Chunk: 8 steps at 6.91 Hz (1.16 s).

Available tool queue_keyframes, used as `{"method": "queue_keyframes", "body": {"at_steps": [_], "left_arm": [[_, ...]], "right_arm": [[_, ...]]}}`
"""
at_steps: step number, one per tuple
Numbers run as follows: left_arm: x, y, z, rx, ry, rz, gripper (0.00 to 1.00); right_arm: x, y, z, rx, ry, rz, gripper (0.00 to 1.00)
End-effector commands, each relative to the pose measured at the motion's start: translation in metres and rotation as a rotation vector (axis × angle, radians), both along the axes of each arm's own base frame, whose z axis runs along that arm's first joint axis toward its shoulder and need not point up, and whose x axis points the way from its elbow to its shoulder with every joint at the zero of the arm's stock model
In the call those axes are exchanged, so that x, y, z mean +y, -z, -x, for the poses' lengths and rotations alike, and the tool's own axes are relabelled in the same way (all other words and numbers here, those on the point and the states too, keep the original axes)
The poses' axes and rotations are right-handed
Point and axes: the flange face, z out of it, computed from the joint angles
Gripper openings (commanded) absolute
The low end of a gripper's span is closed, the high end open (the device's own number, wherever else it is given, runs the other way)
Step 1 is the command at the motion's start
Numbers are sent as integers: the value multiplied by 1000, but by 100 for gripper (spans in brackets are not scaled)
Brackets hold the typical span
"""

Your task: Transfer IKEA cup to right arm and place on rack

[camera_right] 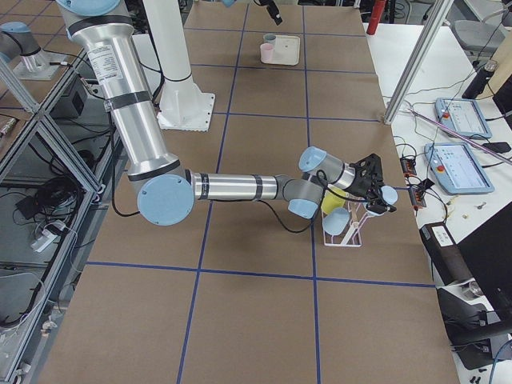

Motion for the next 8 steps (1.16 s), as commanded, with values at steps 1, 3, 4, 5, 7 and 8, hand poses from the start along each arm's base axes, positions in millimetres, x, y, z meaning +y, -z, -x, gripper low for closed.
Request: {"method": "queue_keyframes", "body": {"at_steps": [1,3,4,5,7,8], "left_arm": [[0,0,0,0,0,1,100],[2,-1,2,-4,2,4,100],[2,-2,2,-5,2,5,100],[1,-3,2,-6,2,6,100],[1,-3,2,-6,2,6,100],[1,-3,2,-6,2,6,100]], "right_arm": [[3,-10,10,25,-13,4,0],[6,-15,8,24,-15,3,0],[8,-19,8,28,-19,6,0],[7,-23,7,38,-31,12,0],[8,-33,5,47,-35,27,0],[8,-32,6,47,-34,26,0]]}}
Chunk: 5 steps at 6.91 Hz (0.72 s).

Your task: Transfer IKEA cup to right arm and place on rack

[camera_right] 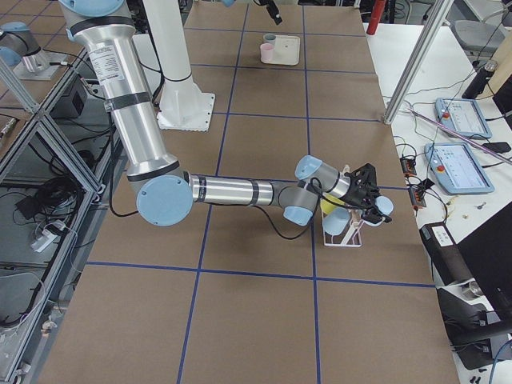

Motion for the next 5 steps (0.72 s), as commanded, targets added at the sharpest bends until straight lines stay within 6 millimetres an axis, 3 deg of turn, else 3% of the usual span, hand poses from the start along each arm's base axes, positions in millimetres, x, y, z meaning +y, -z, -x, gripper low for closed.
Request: {"method": "queue_keyframes", "body": {"at_steps": [1,2,3,5], "left_arm": [[0,0,0,0,0,0,100],[0,0,0,0,0,0,100],[0,-1,0,-1,0,1,100],[0,-1,0,-2,0,2,100]], "right_arm": [[0,-2,0,3,-1,3,20],[1,-3,0,3,0,5,70],[1,-2,0,1,0,1,99],[2,3,-1,-10,4,-14,100]]}}
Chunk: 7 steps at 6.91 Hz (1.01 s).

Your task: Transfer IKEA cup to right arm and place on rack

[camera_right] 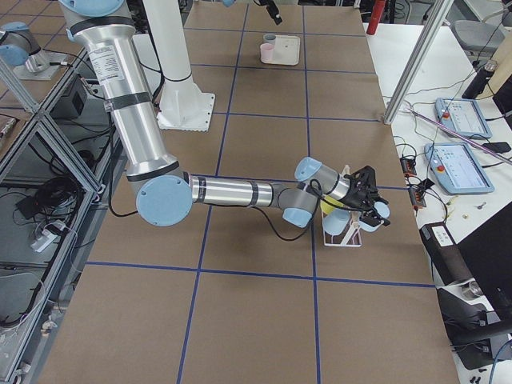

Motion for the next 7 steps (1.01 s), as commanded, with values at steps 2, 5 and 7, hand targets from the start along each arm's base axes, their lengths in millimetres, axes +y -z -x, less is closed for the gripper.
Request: {"method": "queue_keyframes", "body": {"at_steps": [2,5,7], "left_arm": [[0,-3,0,-8,-2,4,100],[6,-27,-2,-177,-105,-7,100],[31,-85,9,-353,-291,-60,100]], "right_arm": [[0,14,-9,-28,25,-46,100],[-4,55,-106,-186,181,-63,100],[4,93,-161,-292,307,-17,100]]}}
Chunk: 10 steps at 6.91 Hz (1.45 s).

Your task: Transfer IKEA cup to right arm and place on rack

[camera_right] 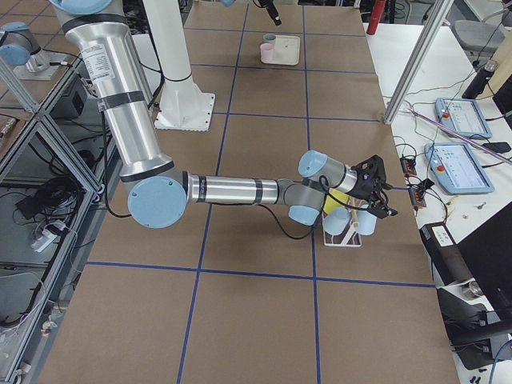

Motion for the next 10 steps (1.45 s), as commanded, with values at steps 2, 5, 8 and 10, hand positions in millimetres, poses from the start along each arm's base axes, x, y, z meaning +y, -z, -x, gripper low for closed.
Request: {"method": "queue_keyframes", "body": {"at_steps": [2,5,8,10], "left_arm": [[14,-70,18,-161,-252,-60,100],[-27,-80,35,-342,-349,-81,100],[-55,-110,17,-385,-358,-48,100],[-60,-114,13,-385,-358,-40,99]], "right_arm": [[21,67,-32,-250,152,59,100],[48,128,-20,-491,219,131,100],[62,158,0,-599,241,166,100],[61,163,1,-599,245,159,100]]}}
